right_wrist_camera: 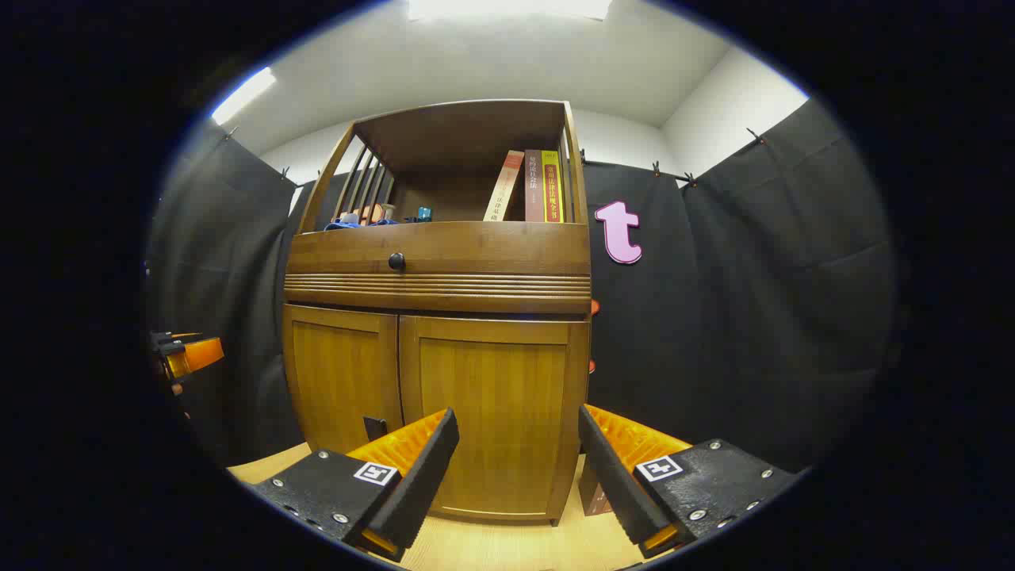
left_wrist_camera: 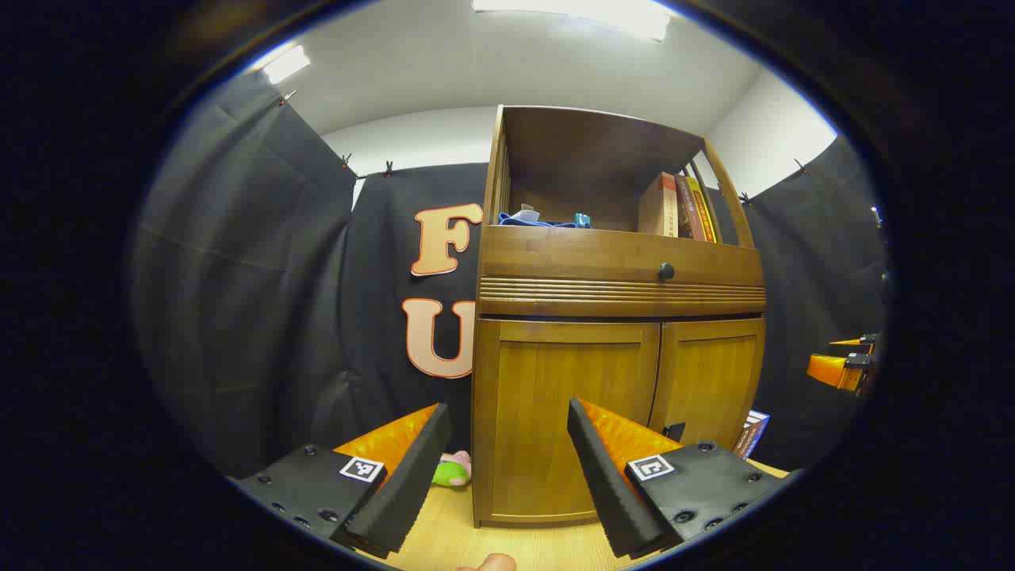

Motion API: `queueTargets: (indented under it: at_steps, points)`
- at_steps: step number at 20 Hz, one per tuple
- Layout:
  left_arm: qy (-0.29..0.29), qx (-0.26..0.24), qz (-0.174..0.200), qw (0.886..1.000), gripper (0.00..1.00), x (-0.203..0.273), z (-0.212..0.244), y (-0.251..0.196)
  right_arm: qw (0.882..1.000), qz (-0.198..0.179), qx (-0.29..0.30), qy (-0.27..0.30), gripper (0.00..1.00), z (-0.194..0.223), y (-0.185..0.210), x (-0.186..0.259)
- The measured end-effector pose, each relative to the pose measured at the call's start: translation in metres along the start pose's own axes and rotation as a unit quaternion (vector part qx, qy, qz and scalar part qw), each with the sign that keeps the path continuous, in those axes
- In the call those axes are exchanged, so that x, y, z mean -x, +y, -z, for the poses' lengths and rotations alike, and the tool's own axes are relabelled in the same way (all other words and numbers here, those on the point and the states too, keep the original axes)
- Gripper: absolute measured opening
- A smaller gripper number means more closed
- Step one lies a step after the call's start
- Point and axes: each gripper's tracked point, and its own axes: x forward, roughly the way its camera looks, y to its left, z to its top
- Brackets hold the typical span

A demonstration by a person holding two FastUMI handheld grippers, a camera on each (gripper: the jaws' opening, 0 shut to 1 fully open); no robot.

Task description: Open the right door of the double-door shoe cabinet with the right hand, and open the left door with the left hand.

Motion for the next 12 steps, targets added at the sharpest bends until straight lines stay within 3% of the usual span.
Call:
queueTargets:
  at_steps: [3,4,10,11,12]
  points:
    - [-0.001,0.001,0.001,1.000,0.94,0.002,-0.002,-0.002,1.000,0.003,0.000,-0.001,1.00,0.000,-0.006,0.001]
    - [0.000,0.001,0.002,1.000,0.94,0.001,-0.003,-0.002,1.000,0.005,-0.001,-0.002,0.85,0.000,-0.008,0.002]
    - [0.005,0.001,0.012,1.000,0.94,0.003,-0.004,-0.014,1.000,0.013,0.007,-0.007,0.85,-0.003,-0.019,0.008]
    - [0.004,0.005,0.014,1.000,0.94,0.003,-0.006,-0.015,1.000,0.013,0.006,-0.007,0.94,-0.003,-0.020,0.009]
    - [0.004,0.009,0.016,1.000,0.96,0.003,-0.008,-0.017,1.000,0.011,0.003,-0.006,0.93,-0.003,-0.021,0.010]
